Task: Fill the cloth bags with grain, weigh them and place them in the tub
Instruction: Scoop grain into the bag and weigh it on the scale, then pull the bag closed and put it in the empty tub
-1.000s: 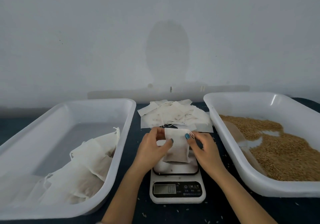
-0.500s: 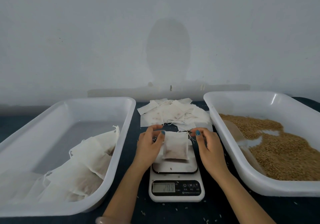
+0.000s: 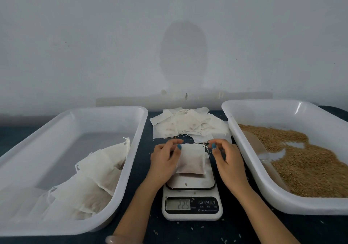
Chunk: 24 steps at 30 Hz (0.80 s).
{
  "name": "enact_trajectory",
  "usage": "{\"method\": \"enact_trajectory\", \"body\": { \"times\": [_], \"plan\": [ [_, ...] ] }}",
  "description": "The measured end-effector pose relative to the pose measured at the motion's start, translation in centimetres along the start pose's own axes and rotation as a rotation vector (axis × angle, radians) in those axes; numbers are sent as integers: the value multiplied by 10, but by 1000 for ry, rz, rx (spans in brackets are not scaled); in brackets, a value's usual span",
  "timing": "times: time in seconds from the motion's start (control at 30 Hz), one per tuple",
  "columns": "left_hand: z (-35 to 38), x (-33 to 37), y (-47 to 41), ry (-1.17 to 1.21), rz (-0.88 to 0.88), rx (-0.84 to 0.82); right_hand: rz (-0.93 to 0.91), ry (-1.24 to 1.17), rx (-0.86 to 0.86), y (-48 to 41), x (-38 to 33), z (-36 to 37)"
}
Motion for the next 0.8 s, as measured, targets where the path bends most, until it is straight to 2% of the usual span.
{"method": "enact_trajectory", "body": {
  "times": [0.17, 0.27, 0.37, 0.5, 0.63, 0.8],
  "plan": [
    [-5, 17, 7, 47, 120, -8, 1, 9, -108, 2, -7, 1],
    [-6, 25, 9, 221, 178, 16, 25, -82, -187, 4, -12, 5],
    [-9, 29, 9, 346, 183, 70, -6, -139, -126, 3, -15, 6],
    [-9, 32, 12, 350, 218, 60, -126, -71, -39, 1, -22, 3],
    [-10, 35, 16, 125, 117, 39, -170, -73, -29, -2, -31, 7],
    [-38, 51, 35, -230, 93, 180, -168, -168, -118, -13, -53, 16]
  ]
}}
Point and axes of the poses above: each hand's wrist, its own y-axis away from the middle knuckle, its own z-axis out of the palm, x = y × z, the point moved 2 cm from there along -y, towards the middle knuckle, and after that the axes turned 7 degrees about -z, right-handed, at the moved point
